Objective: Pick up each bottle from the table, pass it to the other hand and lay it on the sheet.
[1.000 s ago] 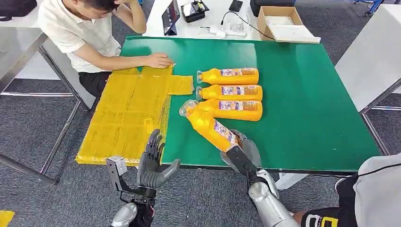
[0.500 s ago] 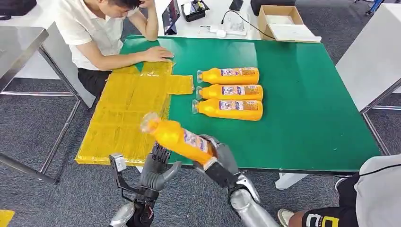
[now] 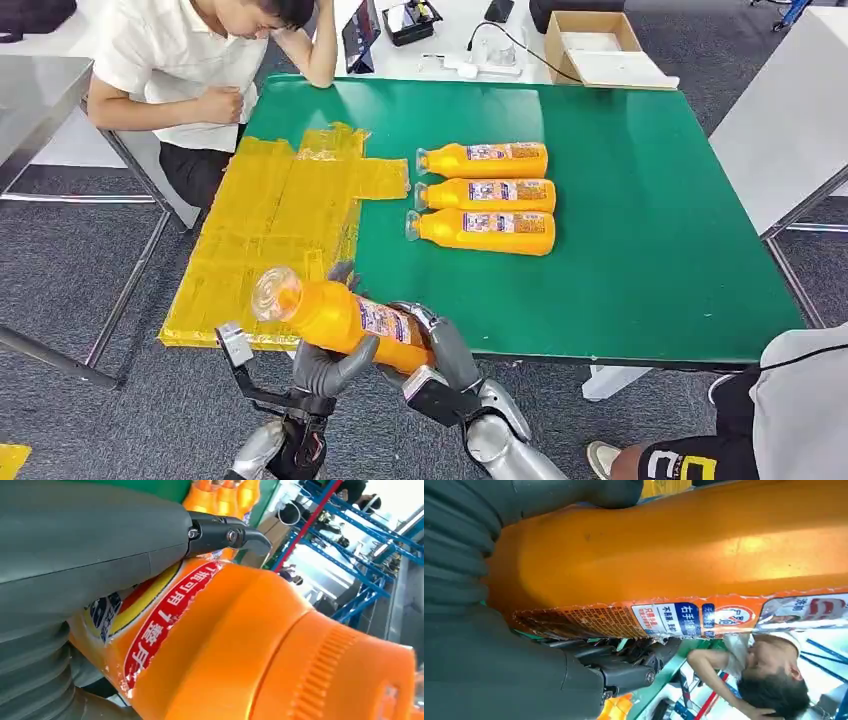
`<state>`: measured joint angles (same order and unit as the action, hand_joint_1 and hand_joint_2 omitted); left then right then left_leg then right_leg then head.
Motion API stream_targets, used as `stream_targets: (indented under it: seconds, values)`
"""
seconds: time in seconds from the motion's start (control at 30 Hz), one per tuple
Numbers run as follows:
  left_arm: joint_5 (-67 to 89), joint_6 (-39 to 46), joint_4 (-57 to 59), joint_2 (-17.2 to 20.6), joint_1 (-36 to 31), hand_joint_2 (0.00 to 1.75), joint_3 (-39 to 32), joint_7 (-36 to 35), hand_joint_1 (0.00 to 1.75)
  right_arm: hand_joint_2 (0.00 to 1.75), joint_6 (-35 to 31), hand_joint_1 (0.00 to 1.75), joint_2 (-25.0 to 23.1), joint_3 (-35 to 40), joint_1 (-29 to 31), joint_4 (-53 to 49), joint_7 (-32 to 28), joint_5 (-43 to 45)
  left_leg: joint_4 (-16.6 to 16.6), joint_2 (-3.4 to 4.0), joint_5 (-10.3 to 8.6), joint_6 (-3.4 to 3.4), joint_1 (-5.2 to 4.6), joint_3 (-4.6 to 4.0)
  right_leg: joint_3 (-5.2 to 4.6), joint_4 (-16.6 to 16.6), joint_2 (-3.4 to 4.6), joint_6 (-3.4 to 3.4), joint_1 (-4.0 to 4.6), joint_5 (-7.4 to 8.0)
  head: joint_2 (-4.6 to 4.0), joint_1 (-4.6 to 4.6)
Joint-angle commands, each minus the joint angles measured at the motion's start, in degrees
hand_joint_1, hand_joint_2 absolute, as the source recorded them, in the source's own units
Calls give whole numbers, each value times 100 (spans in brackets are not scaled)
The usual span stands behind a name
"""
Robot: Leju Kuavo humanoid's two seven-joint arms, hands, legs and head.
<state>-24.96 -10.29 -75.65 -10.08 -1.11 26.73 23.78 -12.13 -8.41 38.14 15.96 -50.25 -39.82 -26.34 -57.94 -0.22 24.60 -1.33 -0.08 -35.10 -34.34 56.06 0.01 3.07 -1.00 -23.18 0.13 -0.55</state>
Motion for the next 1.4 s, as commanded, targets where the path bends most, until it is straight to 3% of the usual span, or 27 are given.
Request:
stream_targets:
  seconds: [0.03, 0.07, 0.1, 0.13, 0.33, 0.4, 0.43, 0.47, 0.5, 0.67, 0.7, 0.93, 1.07, 1.13, 1.17, 1.27, 1.4]
  values:
    - [73, -115, -121, 126, -236, 175, 153, 113, 0, 175, 159, 155, 81, 349, 283, 692, 38, -95, 3, -4, 9, 9, 7, 29, 31, -5, -6, -15, 8, -10, 0, 0]
    - [73, -115, -121, 126, -236, 175, 153, 113, 5, 175, 159, 150, 81, 349, 283, 692, 38, -95, 3, -5, 7, 8, 5, 25, 27, -4, -8, -13, 6, -9, 0, 0]
    - [69, -106, -90, 99, -266, 175, 123, 119, 150, 175, 189, 145, 68, 350, 298, 718, 38, -89, 5, -7, 3, 6, 4, 16, 18, -5, -9, -10, 5, -5, 0, 0]
    - [67, -136, -78, 92, -279, 175, 115, 132, 175, 175, 226, 143, 63, 343, 308, 725, 38, -83, 3, -5, 2, 5, 3, 12, 13, -4, -6, -8, 3, -4, 0, 0]
    - [54, -221, -44, 98, -295, 175, 124, 135, 175, 175, 258, 140, 65, 317, 313, 715, 39, -74, 4, -7, 1, 4, 2, 9, 11, -5, -8, -7, 3, -3, 0, 2]
    - [81, -248, -39, 113, -297, 175, 155, 133, 175, 175, 249, 131, 68, 301, 304, 699, 45, -72, 4, -9, 3, 6, 4, 13, 14, -4, -11, -9, 4, -6, 0, 0]
    - [88, -245, -18, 103, -309, 175, 147, 133, 175, 175, 271, 94, 70, 281, 291, 675, 51, -59, 3, -10, 15, 13, 9, 41, 44, -3, -14, -21, 11, -19, 0, 0]
    - [97, -253, -2, 97, -319, 175, 143, 126, 175, 175, 303, 33, 69, 247, 270, 641, 69, -41, 3, -10, 4, 6, 4, 16, 18, -4, -12, -10, 5, -7, 0, 0]
    - [99, -252, 14, 94, -324, 175, 133, 116, 175, 175, 305, 3, 66, 208, 248, 609, 100, -24, 4, -13, 6, 8, 5, 23, 25, -3, -15, -13, 6, -11, 0, 0]
    - [83, -218, 70, 86, -327, 175, 72, 71, 175, 175, 268, 0, 31, 40, 120, 450, 130, 103, 5, -11, 5, 8, 4, 22, 24, -5, -13, -12, 5, -10, 0, 0]
    - [40, -190, 37, 84, -302, 175, 20, 44, 175, 0, 110, 0, 6, -16, 39, 304, 70, 123, 3, -7, 3, 6, 4, 12, 13, -5, -9, -9, 4, -5, 0, 0]
    - [-317, 123, -186, 87, -338, 175, -542, -122, 175, 0, 15, 0, 128, 143, -475, -1446, 7, 285, -7, -2, 19, 15, 10, 27, 28, 8, -6, -22, 11, -21, 0, 0]
    - [-373, 202, -210, 94, -378, 175, -669, -172, 175, 0, 30, 0, 187, 205, -578, -1781, 58, 314, -2, -1, 4, 6, 5, 0, 0, 1, -3, -9, 6, -5, 0, 0]
    - [-8, 984, -146, 35, -483, 175, -771, -133, 175, 0, 33, 0, 214, 218, -634, -1953, 34, 427, -2, 0, 10, 9, 7, 16, 14, 3, -3, -14, 8, -11, 0, 2]
    - [897, 2113, 13, 40, -690, 175, -822, 286, 175, 0, -72, 0, 213, 263, -641, -2041, 41, 428, -6, -5, 14, 11, 9, 19, 21, 5, -8, -17, 10, -16, 0, 0]
    - [2506, 3668, 546, 148, -1133, 175, -877, 805, 175, 0, -251, 0, 165, 387, -524, -1956, 52, 366, -4, -15, 5, 8, 10, 9, 15, 1, -17, -14, 10, -9, 0, 4]
    - [2870, 3926, 688, 188, -1209, 175, -901, 861, 175, 0, -398, 0, 133, 406, -475, -1871, -18, 294, 4, -4, 1, 8, 6, 12, 12, -1, -6, -13, 6, -4, 0, 0]
